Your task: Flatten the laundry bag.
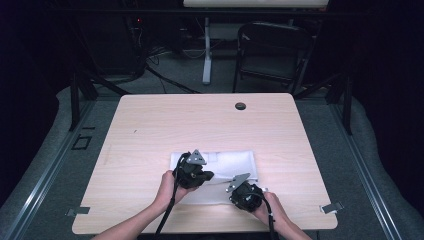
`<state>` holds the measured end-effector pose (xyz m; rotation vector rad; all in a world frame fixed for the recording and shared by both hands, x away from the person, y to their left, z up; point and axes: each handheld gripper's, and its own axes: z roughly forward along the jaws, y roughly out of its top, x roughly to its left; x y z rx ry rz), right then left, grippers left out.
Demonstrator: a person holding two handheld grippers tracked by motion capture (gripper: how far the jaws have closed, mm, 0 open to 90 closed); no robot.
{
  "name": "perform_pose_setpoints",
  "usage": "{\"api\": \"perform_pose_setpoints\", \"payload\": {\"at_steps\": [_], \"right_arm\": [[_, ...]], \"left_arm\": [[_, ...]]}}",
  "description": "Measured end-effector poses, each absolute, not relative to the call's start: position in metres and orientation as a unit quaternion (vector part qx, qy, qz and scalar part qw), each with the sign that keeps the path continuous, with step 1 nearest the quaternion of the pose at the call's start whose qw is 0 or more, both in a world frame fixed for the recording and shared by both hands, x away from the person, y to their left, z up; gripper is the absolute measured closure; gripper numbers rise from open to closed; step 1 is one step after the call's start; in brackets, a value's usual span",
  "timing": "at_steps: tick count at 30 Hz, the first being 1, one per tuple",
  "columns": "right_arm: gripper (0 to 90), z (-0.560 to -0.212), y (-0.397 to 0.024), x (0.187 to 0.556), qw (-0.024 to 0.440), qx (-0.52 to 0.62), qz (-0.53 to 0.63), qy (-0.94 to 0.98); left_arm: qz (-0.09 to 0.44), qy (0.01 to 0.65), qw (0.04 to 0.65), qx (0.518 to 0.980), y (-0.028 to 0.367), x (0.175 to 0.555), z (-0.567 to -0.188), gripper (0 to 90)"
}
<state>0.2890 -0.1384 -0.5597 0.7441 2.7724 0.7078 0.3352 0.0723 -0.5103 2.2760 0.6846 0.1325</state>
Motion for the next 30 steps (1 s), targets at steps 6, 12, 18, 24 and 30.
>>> {"api": "perform_pose_setpoints", "payload": {"at_steps": [6, 12, 18, 24, 30], "right_arm": [[90.0, -0.559, -0.138, 0.289, 0.091, 0.250, 0.232, 0.936], [90.0, -0.559, -0.139, 0.290, 0.081, 0.251, 0.236, 0.935], [90.0, -0.558, -0.139, 0.291, 0.077, 0.250, 0.227, 0.938], [90.0, -0.558, -0.139, 0.290, 0.067, 0.248, 0.228, 0.939], [90.0, -0.557, -0.139, 0.289, 0.061, 0.251, 0.225, 0.939]], "left_arm": [[0.059, 0.265, 0.369, 0.889, 0.071, 0.339, -0.501, 89.2], [0.066, 0.263, 0.373, 0.887, 0.073, 0.345, -0.491, 89.3], [0.072, 0.259, 0.365, 0.891, 0.072, 0.350, -0.486, 89.3], [0.089, 0.252, 0.357, 0.895, 0.070, 0.358, -0.473, 89.2], [0.113, 0.254, 0.348, 0.895, 0.068, 0.369, -0.459, 89.3]]}}
